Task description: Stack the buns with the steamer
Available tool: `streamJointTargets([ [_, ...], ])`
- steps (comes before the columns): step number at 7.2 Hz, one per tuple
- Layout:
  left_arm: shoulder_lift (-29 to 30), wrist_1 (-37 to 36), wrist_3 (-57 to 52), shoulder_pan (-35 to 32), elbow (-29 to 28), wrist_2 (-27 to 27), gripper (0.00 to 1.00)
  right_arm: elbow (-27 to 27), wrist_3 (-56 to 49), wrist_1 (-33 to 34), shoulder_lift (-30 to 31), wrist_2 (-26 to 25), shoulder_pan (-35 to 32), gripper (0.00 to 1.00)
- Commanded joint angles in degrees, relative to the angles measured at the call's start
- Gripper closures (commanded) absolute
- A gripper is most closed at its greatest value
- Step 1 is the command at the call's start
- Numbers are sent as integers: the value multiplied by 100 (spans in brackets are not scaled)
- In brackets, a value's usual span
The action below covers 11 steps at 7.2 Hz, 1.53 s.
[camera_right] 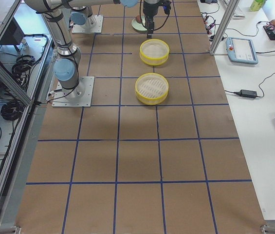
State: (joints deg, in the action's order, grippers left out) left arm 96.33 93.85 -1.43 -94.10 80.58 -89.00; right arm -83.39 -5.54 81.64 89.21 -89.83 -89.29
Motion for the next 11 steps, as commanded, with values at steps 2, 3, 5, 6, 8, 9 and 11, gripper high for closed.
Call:
streamJointTargets([
  [2, 0, -7, -76, 23, 168, -221, 0, -1, 0, 1, 0, 9, 0, 0],
  [3, -17, -16, -181, 162, 300, -240, 0, 7, 0, 1, 0, 9, 0, 0],
  [5, 271, -565, -927, 724, 955, -179, 0, -19, -96, 36, -17, 9, 87, 0],
  [6, 438, -1257, -1181, 1100, 1421, -179, 0, -19, -123, 19, -9, 70, 314, 0],
  [8, 858, -1918, -1342, 1314, 2082, -223, 0, -71, -701, -7, -9, 18, 806, 0],
  [9, 1148, -2315, -1307, 1428, 2216, -240, 0, -89, -1016, 71, -17, 26, 965, 1],
  [11, 1684, -2345, -1316, 1509, 2269, -511, 0, -552, -1300, 1092, -411, 9, 1202, 2],
])
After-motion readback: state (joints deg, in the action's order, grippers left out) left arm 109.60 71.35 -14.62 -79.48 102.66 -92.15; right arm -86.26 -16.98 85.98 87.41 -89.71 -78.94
